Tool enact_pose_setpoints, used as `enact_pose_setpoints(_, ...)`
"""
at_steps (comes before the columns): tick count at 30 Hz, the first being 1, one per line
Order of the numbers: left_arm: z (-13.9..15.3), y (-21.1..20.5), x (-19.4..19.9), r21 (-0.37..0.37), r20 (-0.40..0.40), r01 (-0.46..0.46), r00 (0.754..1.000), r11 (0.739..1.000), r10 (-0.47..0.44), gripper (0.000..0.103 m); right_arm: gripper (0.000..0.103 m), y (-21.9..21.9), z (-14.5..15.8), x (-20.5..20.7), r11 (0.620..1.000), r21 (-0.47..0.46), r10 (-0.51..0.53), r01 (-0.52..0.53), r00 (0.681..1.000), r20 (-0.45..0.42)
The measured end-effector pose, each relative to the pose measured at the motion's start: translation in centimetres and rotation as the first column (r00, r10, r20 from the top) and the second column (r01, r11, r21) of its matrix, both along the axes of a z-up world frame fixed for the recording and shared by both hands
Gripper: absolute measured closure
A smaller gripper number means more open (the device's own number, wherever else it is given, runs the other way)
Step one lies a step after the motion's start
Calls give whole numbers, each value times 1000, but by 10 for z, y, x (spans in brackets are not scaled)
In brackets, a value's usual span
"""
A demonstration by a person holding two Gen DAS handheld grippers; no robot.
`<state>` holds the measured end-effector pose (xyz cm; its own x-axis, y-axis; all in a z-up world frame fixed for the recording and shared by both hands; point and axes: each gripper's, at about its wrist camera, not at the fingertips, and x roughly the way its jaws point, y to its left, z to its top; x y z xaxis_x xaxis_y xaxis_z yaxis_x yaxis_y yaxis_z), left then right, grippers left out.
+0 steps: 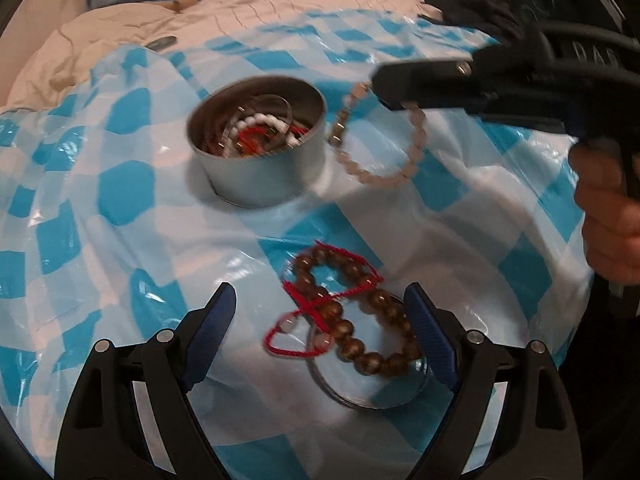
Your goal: Organize jewelry
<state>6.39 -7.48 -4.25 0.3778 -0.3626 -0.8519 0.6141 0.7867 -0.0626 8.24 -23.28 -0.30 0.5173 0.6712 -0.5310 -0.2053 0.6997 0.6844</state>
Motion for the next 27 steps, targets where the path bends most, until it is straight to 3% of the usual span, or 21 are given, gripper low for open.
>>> enact_pose_setpoints(1,-1,0,-1,-14,-13,8,1000,1000,-9,22,95,0,-1,0,1000,-2,1,-1,1000,-4)
enact_pose_setpoints(3,-1,-2,-2,-36,-42,27,999,999,-29,36,95,1,-4,1,1000,-5,2,-2,1000,-16)
enact_pose_setpoints(7,2,0,-3,-45,-47,27,998,999,-29,53,95,2,-7,1,1000,-11,3,-3,1000,-27)
enact_pose_setpoints(9,1,3,-2,-46,-56,9,998,999,-11,69,95,2,-8,2,1000,-12,1,-1,1000,-29)
enact_pose_setpoints(11,2,8,1,-55,-63,-14,998,998,11,77,94,3,-9,2,1000,-17,-1,1,999,-33)
enact_pose_setpoints(14,8,13,3,-68,-59,-35,998,997,31,101,95,4,-10,2,1000,-27,-2,1,999,-39)
enact_pose_setpoints(20,17,20,6,-110,-41,-61,998,992,57,102,95,6,-11,3,999,-37,-4,3,999,-43)
enact_pose_setpoints(24,28,29,13,-189,-40,-89,996,978,83,102,95,7,-11,3,999,-37,-5,4,999,-42)
enact_pose_setpoints(27,40,38,17,-284,-38,-101,995,954,95,102,94,6,-11,3,999,-36,-7,5,999,-42)
